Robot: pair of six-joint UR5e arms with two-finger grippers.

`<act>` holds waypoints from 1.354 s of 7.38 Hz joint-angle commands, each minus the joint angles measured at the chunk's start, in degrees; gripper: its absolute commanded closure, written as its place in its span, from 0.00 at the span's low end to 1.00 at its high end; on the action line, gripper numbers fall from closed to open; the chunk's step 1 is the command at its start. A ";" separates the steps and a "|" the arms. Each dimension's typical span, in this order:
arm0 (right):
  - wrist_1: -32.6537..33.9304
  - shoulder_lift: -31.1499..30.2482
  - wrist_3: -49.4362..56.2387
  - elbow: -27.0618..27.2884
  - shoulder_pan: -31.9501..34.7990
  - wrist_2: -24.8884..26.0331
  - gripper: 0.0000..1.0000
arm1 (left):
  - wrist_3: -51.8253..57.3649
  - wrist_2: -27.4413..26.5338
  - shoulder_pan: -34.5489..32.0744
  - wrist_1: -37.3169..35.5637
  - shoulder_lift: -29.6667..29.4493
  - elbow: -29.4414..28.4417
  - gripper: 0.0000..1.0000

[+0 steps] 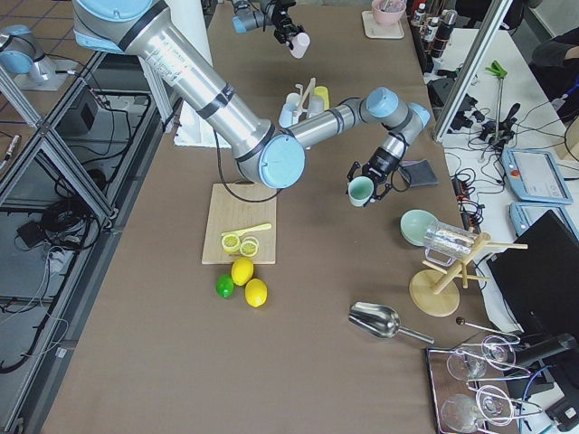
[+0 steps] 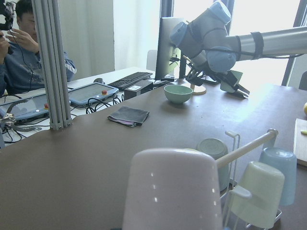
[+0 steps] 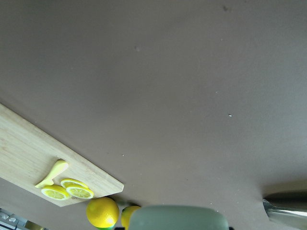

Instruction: Place cup on cup holder

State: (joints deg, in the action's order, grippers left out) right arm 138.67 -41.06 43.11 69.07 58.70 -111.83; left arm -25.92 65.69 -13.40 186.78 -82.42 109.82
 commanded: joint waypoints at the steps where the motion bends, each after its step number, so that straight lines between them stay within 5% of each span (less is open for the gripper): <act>1: 1.08 0.02 -0.13 8.50 3.41 -6.96 1.00 | 2.26 -12.21 7.59 0.43 -1.86 0.66 0.86; 4: -3.98 -5.66 -10.36 23.36 4.75 -14.89 1.00 | 14.20 -14.80 9.88 -0.19 -9.23 -0.04 0.86; 8: -38.13 -16.57 -36.52 27.59 2.66 -23.25 1.00 | 13.44 -14.63 7.70 -2.73 -19.06 -8.72 0.86; 10: -47.49 -17.73 -44.49 30.67 2.29 -24.39 1.00 | 13.09 -14.54 5.94 -2.82 -19.96 -9.53 0.87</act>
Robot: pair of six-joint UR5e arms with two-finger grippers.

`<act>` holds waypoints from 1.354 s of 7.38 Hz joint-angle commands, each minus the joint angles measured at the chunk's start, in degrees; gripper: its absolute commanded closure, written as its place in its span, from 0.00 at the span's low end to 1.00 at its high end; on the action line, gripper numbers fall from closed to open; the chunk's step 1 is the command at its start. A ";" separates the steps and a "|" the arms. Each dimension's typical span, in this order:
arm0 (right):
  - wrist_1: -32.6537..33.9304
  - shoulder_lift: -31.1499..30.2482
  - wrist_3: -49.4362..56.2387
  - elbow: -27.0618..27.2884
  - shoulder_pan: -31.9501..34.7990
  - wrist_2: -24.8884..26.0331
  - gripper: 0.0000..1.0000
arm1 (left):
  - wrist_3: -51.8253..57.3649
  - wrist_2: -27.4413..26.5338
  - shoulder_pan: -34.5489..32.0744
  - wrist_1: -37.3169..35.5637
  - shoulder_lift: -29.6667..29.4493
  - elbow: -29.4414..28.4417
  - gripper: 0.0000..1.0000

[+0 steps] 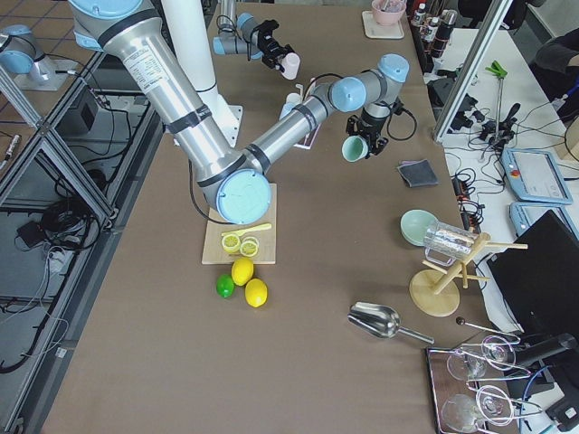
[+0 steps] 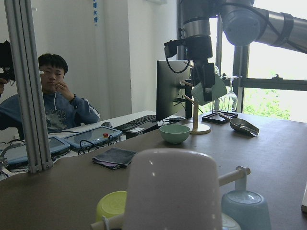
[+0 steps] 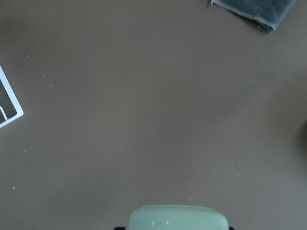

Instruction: Place cup on cup holder

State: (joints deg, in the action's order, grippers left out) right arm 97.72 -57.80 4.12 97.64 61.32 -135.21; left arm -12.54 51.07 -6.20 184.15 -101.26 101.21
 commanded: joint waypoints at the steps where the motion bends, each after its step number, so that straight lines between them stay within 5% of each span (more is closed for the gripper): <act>1: -12.14 -1.34 -9.18 3.60 -0.58 -1.02 1.00 | -1.77 -0.01 -2.05 -0.28 -2.70 -2.50 0.87; 3: -26.29 -3.44 -14.56 3.35 -2.68 -0.67 1.00 | -1.96 0.08 -2.24 -0.28 -4.29 -4.26 0.87; 6: -37.81 -2.75 -30.78 7.20 -8.30 2.65 1.00 | -3.02 0.08 -2.24 -0.28 -5.35 -5.68 0.87; 10: -59.51 -3.80 -34.70 5.20 -13.84 7.59 1.00 | -5.38 0.43 -1.97 -0.01 -5.70 -7.87 0.87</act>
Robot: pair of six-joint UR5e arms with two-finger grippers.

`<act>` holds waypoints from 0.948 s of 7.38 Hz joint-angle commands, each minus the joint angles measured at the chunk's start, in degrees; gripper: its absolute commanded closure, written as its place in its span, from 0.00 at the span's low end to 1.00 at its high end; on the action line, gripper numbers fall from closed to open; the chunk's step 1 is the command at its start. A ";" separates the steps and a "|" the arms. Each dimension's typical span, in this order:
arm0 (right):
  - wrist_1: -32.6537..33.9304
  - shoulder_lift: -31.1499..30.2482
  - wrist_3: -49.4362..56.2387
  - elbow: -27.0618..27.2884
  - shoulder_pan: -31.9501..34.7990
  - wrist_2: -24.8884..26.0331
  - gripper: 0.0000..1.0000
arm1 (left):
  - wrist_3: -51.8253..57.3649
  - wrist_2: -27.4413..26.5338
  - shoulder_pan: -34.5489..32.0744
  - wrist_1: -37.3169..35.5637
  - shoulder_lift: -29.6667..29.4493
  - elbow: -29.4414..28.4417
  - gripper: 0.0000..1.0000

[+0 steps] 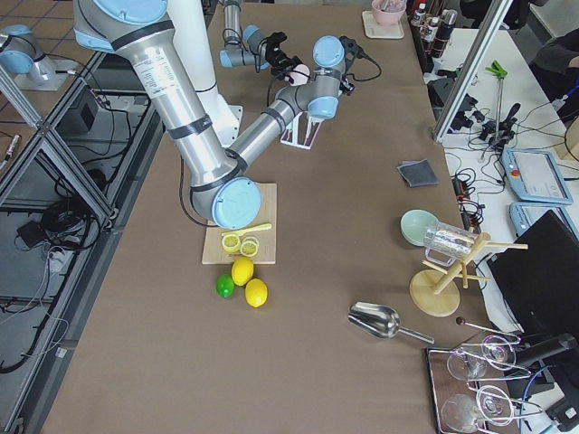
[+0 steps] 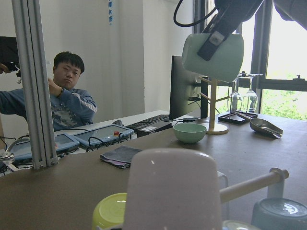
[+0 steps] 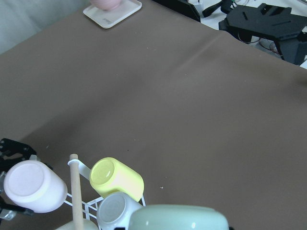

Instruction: Place cup on cup holder

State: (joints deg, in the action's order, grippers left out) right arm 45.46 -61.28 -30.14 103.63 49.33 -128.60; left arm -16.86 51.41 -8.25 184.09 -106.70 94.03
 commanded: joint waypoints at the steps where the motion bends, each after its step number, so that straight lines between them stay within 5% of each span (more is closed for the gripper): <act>1: -14.53 -2.42 -0.79 -0.80 -2.48 3.34 1.00 | -1.07 0.18 0.08 0.13 -0.27 -0.69 0.86; 2: -21.57 -3.83 -0.62 -2.62 -3.35 6.75 1.00 | -1.07 0.19 0.16 0.13 -0.18 -0.78 0.83; 3: -30.43 -3.59 -0.44 -7.69 -4.93 11.83 1.00 | -1.07 0.19 0.16 0.22 -0.09 -0.78 0.61; 4: -39.04 -3.06 -0.35 -12.79 -7.12 16.15 1.00 | -1.16 0.10 0.16 0.30 -0.18 -1.91 0.03; 7: -42.64 -2.00 -0.53 -14.16 -11.60 24.24 1.00 | -1.16 0.27 -0.36 0.91 0.17 -2.27 0.02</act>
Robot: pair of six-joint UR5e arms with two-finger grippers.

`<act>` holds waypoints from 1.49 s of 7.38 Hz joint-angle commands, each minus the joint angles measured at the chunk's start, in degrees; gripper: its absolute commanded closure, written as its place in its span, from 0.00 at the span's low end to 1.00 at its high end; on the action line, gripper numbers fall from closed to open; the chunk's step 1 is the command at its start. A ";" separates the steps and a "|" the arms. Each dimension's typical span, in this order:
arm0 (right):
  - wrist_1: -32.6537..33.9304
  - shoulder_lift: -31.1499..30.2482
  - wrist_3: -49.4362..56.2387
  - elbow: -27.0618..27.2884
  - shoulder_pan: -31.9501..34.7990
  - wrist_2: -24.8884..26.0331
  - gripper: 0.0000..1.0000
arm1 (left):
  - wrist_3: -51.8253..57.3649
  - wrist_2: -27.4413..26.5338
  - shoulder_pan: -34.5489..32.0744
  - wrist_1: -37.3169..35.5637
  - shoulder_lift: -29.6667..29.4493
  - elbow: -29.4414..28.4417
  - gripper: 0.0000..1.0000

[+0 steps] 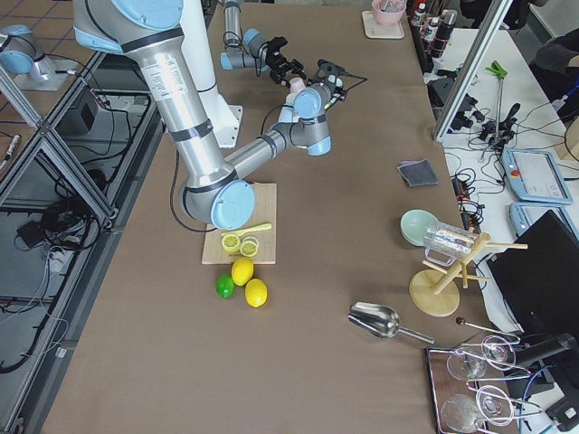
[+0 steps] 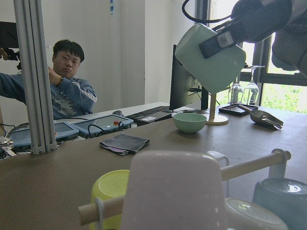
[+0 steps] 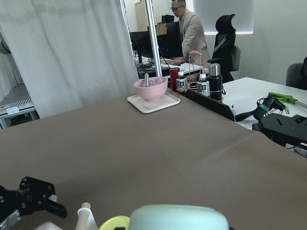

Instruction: Place cup on cup holder

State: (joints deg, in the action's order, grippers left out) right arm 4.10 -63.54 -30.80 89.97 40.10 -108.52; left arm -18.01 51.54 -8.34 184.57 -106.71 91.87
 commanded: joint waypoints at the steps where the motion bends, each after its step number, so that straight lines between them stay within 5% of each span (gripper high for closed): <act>1: -1.46 0.26 0.30 -0.75 -5.88 9.06 1.00 | -0.01 0.14 -0.27 0.44 0.36 0.15 0.02; 3: -1.55 1.40 0.39 -2.15 -7.93 11.40 1.00 | -1.75 0.92 -2.19 0.26 2.20 2.42 0.02; 6: -7.07 1.40 0.74 -6.72 -8.55 14.03 1.00 | -14.45 21.93 -11.39 -5.66 15.62 8.76 0.02; 9: -7.53 3.07 0.74 -9.01 -9.25 14.30 1.00 | -20.13 54.44 -34.74 -35.07 21.36 12.72 0.02; 11: -7.62 3.33 0.74 -10.33 -10.13 15.95 1.00 | -19.43 68.54 -48.99 -55.80 23.04 13.07 0.02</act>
State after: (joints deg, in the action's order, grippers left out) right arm -3.42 -60.37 -30.06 80.36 30.47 -93.76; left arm -37.72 110.94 -48.64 141.44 -84.48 104.72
